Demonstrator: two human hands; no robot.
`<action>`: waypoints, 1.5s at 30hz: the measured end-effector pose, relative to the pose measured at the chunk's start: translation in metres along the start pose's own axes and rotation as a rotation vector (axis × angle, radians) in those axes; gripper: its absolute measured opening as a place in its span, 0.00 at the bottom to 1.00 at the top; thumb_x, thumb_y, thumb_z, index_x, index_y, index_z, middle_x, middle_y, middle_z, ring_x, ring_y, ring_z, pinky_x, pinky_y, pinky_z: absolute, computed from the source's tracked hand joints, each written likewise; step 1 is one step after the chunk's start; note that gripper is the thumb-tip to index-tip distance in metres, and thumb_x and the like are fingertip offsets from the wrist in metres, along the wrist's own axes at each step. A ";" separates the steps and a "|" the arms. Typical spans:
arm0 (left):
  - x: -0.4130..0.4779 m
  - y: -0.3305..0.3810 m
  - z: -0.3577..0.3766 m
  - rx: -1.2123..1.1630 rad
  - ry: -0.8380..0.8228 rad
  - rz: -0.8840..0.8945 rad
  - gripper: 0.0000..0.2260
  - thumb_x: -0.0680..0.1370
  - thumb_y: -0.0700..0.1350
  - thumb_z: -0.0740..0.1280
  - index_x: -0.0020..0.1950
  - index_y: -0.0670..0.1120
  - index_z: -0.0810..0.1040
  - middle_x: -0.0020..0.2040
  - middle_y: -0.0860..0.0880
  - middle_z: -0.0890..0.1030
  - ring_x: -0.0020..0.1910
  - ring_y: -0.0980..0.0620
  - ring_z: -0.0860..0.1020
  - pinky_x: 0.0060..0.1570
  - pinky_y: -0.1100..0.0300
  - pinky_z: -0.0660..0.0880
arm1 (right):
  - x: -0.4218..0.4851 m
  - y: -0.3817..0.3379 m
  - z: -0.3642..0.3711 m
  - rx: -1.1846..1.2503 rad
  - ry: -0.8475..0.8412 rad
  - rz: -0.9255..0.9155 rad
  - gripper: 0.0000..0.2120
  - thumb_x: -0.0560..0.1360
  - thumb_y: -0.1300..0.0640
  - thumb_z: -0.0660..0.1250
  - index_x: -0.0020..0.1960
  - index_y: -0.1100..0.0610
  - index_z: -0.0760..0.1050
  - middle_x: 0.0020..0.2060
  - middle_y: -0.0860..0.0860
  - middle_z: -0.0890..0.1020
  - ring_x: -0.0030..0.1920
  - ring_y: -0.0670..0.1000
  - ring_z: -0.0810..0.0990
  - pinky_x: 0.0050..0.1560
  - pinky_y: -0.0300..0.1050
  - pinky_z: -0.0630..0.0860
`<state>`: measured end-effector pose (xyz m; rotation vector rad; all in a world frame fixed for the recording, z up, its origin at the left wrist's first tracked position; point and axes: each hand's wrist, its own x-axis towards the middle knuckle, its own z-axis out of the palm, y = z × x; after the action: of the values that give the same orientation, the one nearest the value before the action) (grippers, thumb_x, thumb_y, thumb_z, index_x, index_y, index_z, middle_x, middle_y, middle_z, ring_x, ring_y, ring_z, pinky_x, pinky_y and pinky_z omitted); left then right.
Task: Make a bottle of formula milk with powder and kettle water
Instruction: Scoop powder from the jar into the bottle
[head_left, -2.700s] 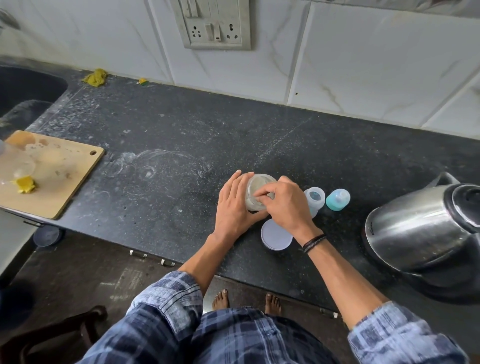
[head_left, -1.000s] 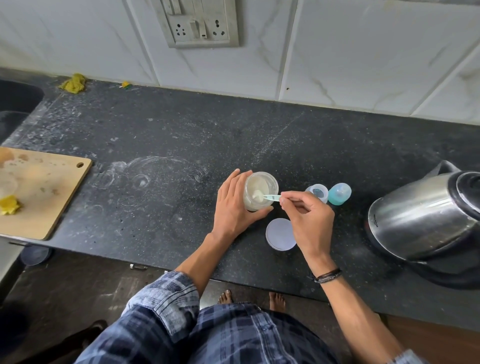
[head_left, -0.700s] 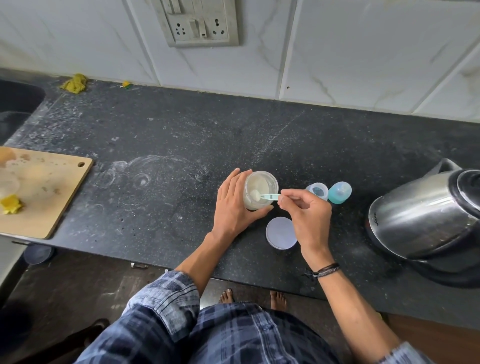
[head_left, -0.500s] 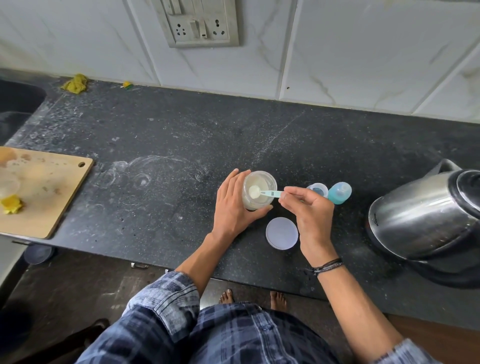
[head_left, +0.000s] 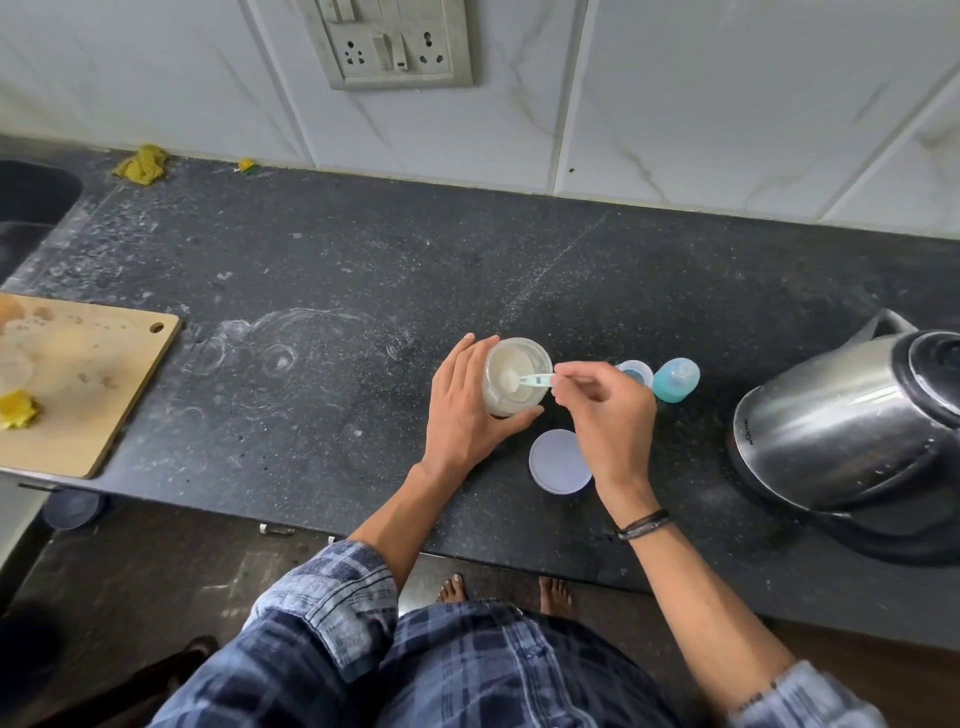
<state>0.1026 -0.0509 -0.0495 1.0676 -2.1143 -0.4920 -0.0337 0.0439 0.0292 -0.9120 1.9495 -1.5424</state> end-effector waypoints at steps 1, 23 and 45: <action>0.000 0.001 0.000 0.001 0.003 0.006 0.42 0.69 0.63 0.76 0.73 0.40 0.70 0.70 0.47 0.75 0.77 0.46 0.65 0.76 0.57 0.57 | 0.003 -0.002 0.003 -0.107 -0.042 -0.080 0.06 0.75 0.67 0.74 0.48 0.57 0.86 0.41 0.47 0.87 0.43 0.46 0.86 0.48 0.42 0.83; 0.002 -0.005 0.003 0.001 0.006 -0.003 0.41 0.69 0.63 0.77 0.73 0.41 0.70 0.70 0.48 0.75 0.76 0.46 0.66 0.76 0.53 0.61 | 0.033 -0.020 0.001 -0.338 -0.409 -0.236 0.06 0.74 0.64 0.78 0.46 0.54 0.88 0.39 0.38 0.84 0.40 0.41 0.83 0.46 0.32 0.77; 0.004 -0.005 0.001 0.018 -0.025 -0.040 0.43 0.67 0.65 0.77 0.74 0.42 0.69 0.71 0.48 0.74 0.77 0.47 0.65 0.76 0.52 0.61 | 0.024 -0.011 -0.010 -0.105 -0.260 -0.258 0.04 0.74 0.69 0.76 0.43 0.62 0.85 0.39 0.48 0.86 0.40 0.44 0.83 0.45 0.33 0.78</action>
<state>0.1029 -0.0573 -0.0513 1.1208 -2.1268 -0.5092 -0.0539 0.0305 0.0432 -1.3817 1.7933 -1.3817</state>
